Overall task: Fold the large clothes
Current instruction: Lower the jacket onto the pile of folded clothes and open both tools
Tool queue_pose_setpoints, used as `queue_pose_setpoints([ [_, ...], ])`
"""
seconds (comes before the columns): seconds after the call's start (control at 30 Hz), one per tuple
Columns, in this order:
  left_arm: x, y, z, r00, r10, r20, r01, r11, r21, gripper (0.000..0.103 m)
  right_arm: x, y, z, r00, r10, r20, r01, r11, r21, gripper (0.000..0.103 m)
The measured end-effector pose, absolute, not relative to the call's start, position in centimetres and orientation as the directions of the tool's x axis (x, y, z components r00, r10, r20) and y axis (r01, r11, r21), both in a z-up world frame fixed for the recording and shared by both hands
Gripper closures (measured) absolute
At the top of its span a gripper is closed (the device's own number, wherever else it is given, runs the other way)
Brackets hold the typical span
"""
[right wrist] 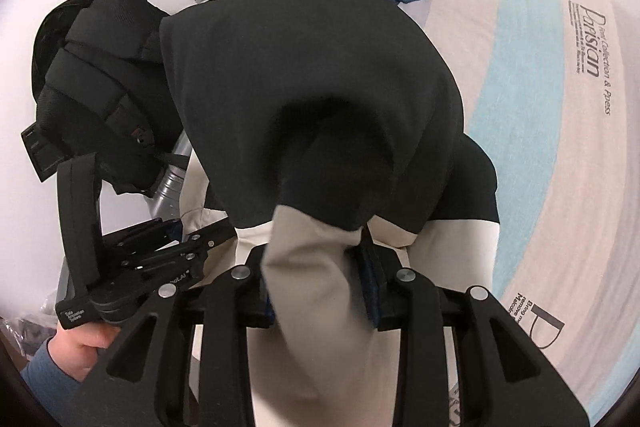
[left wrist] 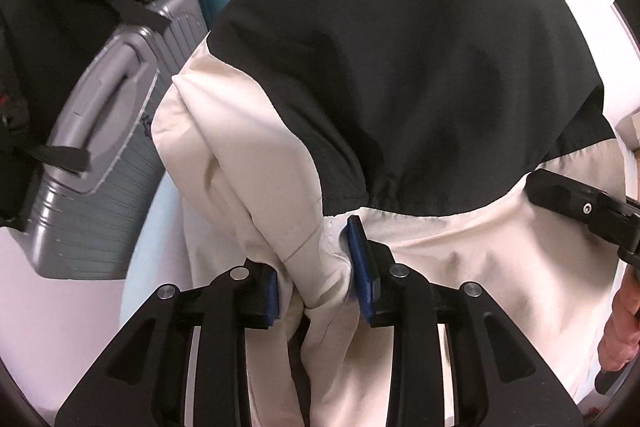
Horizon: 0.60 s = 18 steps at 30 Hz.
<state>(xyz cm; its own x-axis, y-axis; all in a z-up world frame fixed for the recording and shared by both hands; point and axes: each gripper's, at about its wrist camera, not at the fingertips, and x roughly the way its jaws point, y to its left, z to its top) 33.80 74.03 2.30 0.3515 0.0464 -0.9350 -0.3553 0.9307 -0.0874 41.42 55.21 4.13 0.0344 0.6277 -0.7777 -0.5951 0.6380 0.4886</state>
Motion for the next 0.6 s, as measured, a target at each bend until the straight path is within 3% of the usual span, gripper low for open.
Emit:
queue_pose_setpoints([
  [0.17,33.5,74.6,0.6,0.357,0.034,-0.933,-0.356,0.929,-0.103,0.068,42.9,55.5,2.4,0.025,0.653,-0.757,-0.574,0.629,0.524,0.068],
  [0.27,33.1,75.0,0.9,0.381,0.063,-0.922,-0.365,0.927,-0.088,0.06,42.9,54.9,2.6,0.057,0.651,-0.757,-0.561,0.648,0.515,0.047],
  [0.33,32.4,74.7,1.7,0.392,0.097,-0.915,-0.373,0.926,-0.061,0.037,42.3,54.5,3.2,0.099,0.64,-0.762,-0.572,0.663,0.483,0.036],
  [0.4,31.4,74.5,2.5,0.414,0.157,-0.897,-0.394,0.919,-0.02,0.024,41.8,54.6,3.7,0.148,0.616,-0.774,-0.594,0.681,0.429,0.023],
  [0.47,30.5,74.3,2.9,0.423,0.18,-0.888,-0.407,0.913,-0.009,0.022,41.6,54.5,4.0,0.175,0.608,-0.774,-0.604,0.687,0.403,0.022],
  [0.5,30.0,74.2,3.2,0.425,0.199,-0.883,-0.422,0.907,0.001,0.017,41.4,54.4,4.2,0.182,0.609,-0.772,-0.612,0.685,0.395,0.021],
  [0.6,29.0,73.7,3.7,0.423,0.254,-0.87,-0.449,0.893,0.042,0.015,40.5,53.7,5.1,0.25,0.589,-0.768,-0.629,0.702,0.334,0.012],
])
